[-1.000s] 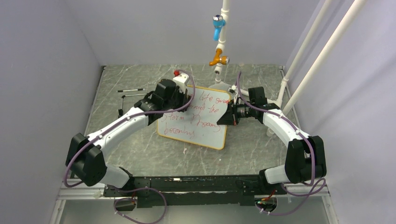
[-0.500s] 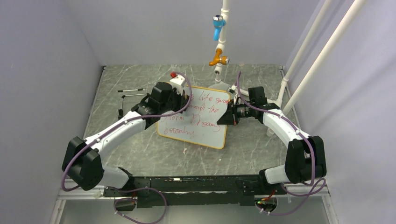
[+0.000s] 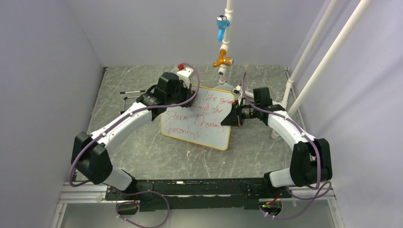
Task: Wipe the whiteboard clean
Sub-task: Erase the whiteboard using the whiteboard.
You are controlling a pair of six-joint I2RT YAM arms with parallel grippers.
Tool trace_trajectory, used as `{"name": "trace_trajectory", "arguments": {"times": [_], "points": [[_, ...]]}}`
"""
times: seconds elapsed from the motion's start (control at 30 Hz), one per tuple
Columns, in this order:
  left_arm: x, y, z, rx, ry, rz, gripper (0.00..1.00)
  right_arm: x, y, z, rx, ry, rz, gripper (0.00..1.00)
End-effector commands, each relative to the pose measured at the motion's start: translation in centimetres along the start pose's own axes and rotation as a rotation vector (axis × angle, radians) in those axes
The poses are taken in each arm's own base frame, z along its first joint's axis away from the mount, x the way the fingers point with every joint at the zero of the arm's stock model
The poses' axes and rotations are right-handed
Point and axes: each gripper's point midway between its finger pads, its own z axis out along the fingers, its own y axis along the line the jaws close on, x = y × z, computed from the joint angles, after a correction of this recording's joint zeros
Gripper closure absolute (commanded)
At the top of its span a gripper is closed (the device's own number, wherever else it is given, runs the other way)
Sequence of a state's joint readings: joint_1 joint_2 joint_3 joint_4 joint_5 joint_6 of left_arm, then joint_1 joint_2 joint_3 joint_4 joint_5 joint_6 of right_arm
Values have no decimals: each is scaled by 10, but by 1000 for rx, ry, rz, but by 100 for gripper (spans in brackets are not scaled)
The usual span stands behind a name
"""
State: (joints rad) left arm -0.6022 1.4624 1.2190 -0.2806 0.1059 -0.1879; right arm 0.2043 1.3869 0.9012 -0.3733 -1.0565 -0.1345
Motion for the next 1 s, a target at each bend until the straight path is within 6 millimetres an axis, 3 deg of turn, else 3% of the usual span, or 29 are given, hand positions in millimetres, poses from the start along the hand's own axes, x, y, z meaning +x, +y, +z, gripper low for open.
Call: {"name": "trace_trajectory", "arguments": {"times": [0.0,0.17,0.37,0.47,0.6,0.83,0.97], "points": [[-68,-10,-5,47,-162,81,100,-11,8,2,-21,-8,-158,100],[-39,-17,-1,91,-96,149,100,-11,9,2,-25,-10,-157,100],[5,7,-2,10,-30,149,100,-11,9,2,-26,-9,-154,100],[15,20,-3,-40,-14,151,100,-10,8,2,-26,-7,-151,100],[-1,16,-4,-32,-39,162,100,-10,9,3,-26,-6,-156,100],[-46,-21,7,45,-86,208,100,-10,9,2,-22,-6,-160,100],[-48,-25,10,47,-87,211,100,-11,10,2,-26,-8,-164,100]]}}
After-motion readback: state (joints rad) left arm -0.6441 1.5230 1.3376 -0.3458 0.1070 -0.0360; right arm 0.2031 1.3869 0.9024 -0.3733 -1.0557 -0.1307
